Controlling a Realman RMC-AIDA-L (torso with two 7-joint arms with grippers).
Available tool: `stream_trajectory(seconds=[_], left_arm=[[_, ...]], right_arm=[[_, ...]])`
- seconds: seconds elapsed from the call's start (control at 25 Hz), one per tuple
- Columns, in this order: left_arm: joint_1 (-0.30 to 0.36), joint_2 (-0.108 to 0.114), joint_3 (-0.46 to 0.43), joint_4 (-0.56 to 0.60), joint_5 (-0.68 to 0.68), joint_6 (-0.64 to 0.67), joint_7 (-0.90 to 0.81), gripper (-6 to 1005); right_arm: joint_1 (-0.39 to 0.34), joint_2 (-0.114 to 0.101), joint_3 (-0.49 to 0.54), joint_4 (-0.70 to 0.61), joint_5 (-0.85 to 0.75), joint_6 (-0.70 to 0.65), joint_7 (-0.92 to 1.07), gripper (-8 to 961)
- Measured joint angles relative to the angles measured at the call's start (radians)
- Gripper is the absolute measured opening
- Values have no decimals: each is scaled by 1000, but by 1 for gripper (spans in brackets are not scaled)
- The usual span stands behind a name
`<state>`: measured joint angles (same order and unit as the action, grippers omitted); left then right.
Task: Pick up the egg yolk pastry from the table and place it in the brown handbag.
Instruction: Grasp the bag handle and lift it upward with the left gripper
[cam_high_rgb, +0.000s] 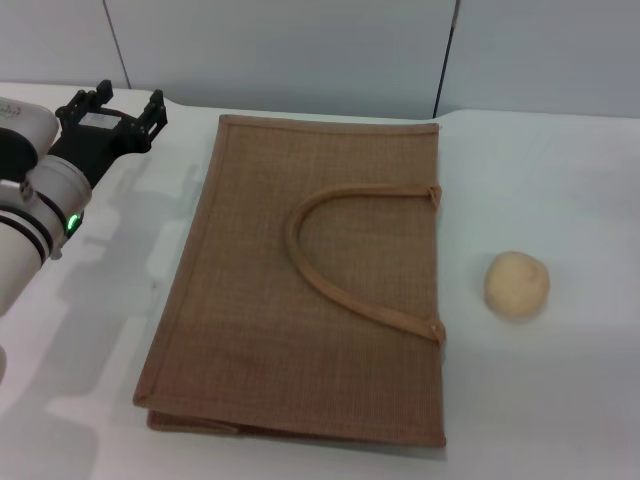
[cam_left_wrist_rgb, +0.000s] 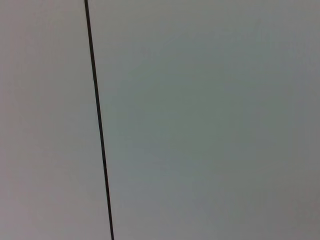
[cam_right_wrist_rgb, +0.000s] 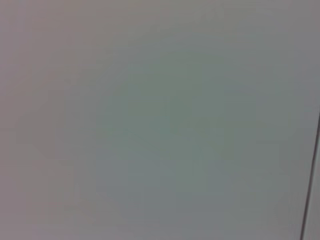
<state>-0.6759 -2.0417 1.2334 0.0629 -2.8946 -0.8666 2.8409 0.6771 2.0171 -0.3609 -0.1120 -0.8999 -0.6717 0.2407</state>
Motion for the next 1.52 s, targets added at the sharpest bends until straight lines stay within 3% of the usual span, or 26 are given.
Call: stream_trajectory(seconds=[0.76,1.52], left_arm=[[-4,3,2,0,9,-1,-1,698],[-69,4,5,-1,354,70,-175,697]], right_arm=[[32,1,-4,4,-1,-3,0,892],[-7,1,3,1,4,1,6,892]])
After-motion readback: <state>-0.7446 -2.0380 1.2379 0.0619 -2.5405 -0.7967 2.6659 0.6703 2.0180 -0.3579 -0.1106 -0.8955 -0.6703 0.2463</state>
